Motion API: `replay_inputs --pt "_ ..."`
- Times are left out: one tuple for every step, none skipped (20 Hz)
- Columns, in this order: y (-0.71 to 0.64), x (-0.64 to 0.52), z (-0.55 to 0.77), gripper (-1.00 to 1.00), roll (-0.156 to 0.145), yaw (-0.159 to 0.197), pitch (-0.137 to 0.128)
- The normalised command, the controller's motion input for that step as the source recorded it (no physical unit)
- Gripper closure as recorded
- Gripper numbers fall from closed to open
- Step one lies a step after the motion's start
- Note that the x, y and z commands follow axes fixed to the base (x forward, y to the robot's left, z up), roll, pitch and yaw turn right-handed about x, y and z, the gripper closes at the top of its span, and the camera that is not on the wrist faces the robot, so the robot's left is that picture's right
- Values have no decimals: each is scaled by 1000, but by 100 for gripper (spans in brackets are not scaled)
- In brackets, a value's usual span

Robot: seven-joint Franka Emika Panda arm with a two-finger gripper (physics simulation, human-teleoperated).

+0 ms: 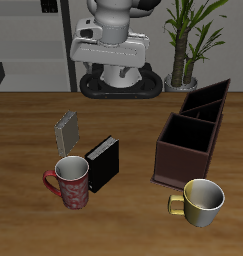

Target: Place the yellow book into the left desk caddy's left compartment

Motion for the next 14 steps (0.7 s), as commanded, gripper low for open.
replay_inputs --pt "-551 -417 -38 -100 -20 -49 -16" --pt "-532 -323 50 -100 -23 13 -52" --pt "-737 -455 -61 -100 -120 -105 33" --pt "-422 -250 45 -100 -100 -33 -30" --pt "-516 -341 80 -100 -23 -30 -65" --pt "-601 -394 -2 -100 -2 -10 -11" --pt "-598 -402 111 -100 -137 -118 -79" --pt "-625 -324 -50 -100 -57 -65 -2" --pt "-393 -209 -6 -100 2 62 -31" --pt "-519 -245 42 -100 -87 -88 -21" --pt "-361 -234 61 -100 -80 -85 -50" --pt "-431 -158 -43 -100 -9 42 -88" --pt "113 36 -15 -100 0 0 0" --pt "-654 -247 -82 -100 -113 -143 5"
